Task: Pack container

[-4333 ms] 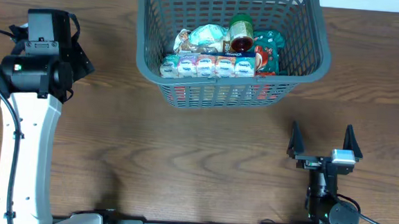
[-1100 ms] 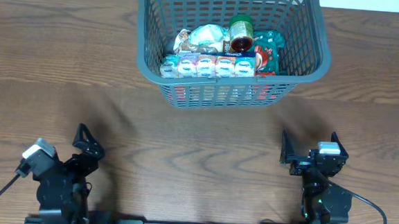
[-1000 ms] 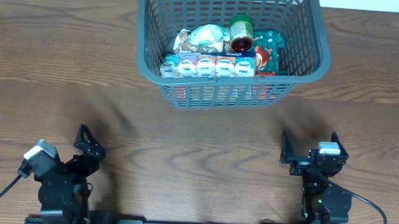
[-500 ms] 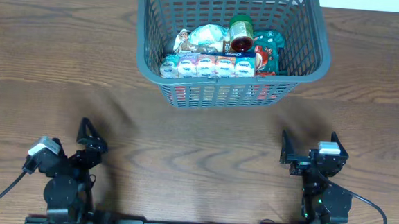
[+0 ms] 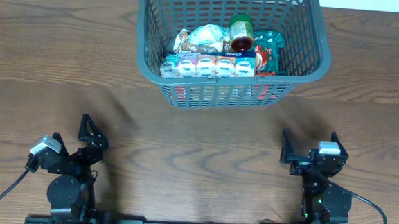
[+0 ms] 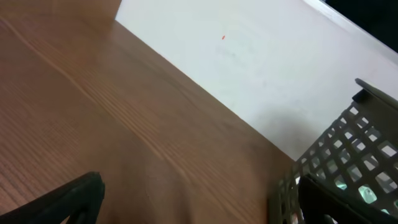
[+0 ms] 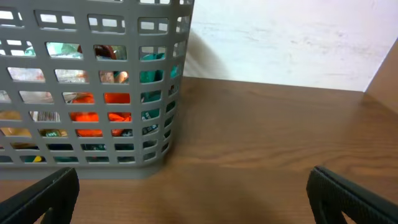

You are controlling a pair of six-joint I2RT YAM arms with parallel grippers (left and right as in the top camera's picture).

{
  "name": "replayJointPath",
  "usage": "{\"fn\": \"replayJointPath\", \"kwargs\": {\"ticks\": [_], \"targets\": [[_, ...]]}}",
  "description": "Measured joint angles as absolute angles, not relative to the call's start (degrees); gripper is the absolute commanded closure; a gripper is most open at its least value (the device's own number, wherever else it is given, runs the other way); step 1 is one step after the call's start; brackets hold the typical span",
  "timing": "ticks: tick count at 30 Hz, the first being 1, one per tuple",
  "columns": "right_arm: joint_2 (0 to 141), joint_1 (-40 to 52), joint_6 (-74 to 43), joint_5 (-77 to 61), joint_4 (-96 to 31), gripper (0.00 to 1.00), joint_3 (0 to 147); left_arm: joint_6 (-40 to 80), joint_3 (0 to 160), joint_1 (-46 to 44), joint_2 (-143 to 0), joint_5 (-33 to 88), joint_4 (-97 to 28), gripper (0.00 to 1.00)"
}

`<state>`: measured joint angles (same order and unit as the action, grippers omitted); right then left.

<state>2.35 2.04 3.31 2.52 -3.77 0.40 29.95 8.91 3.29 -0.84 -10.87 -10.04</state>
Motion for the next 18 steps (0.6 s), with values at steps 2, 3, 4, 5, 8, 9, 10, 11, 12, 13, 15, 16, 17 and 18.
{"fn": "replayJointPath", "kwargs": {"ticks": [2, 3, 4, 5, 8, 9, 10, 11, 12, 13, 15, 16, 17, 18], "targets": [[2.3, 2.0, 3.3, 2.5, -3.8, 0.01, 0.4, 30.0, 8.8, 3.3, -0.8, -10.9, -10.0, 0.01], [2.3, 2.0, 3.3, 2.5, -3.8, 0.01, 0.4, 30.0, 8.7, 3.3, -0.8, -10.9, -9.8, 0.01], [2.3, 2.0, 3.3, 2.5, -3.8, 0.01, 0.4, 30.0, 8.6, 3.3, -0.8, -10.9, -9.8, 0.01], [2.3, 2.0, 3.3, 2.5, -3.8, 0.01, 0.4, 30.0, 8.4, 3.3, -0.8, -10.9, -9.7, 0.01], [2.3, 2.0, 3.3, 2.5, -3.8, 0.01, 0.4, 30.0, 7.6, 3.3, -0.8, -10.9, -9.6, 0.01], [2.3, 2.0, 3.3, 2.5, -3.8, 0.01, 0.4, 30.0, 7.4, 3.3, -0.8, -10.9, -9.6, 0.01], [2.3, 2.0, 3.3, 2.5, -3.8, 0.01, 0.4, 30.0, 7.2, 3.3, -0.8, -10.9, -9.6, 0.01], [2.3, 2.0, 3.3, 2.5, -3.8, 0.01, 0.4, 30.0, 7.0, 3.3, -0.8, -10.9, -9.6, 0.01], [2.3, 2.0, 3.3, 2.5, -3.8, 0.01, 0.4, 30.0, 6.9, 3.3, -0.8, -10.9, -9.6, 0.01], [2.3, 2.0, 3.3, 2.5, -3.8, 0.01, 0.4, 30.0, 6.8, 3.3, -0.8, -10.9, -9.6, 0.01], [2.3, 2.0, 3.3, 2.5, -3.8, 0.01, 0.4, 30.0, 6.7, 3.3, -0.8, -10.9, -9.5, 0.01], [2.3, 2.0, 3.3, 2.5, -3.8, 0.01, 0.4, 30.0, 6.5, 3.3, -0.8, -10.9, -9.0, 0.01], [2.3, 2.0, 3.3, 2.5, -3.8, 0.01, 0.4, 30.0, 6.1, 3.3, -0.8, -10.9, -8.3, 0.01], [2.3, 2.0, 3.3, 2.5, -3.8, 0.01, 0.4, 30.0, 5.7, 3.3, -0.8, -10.9, -7.6, 0.01]]}}
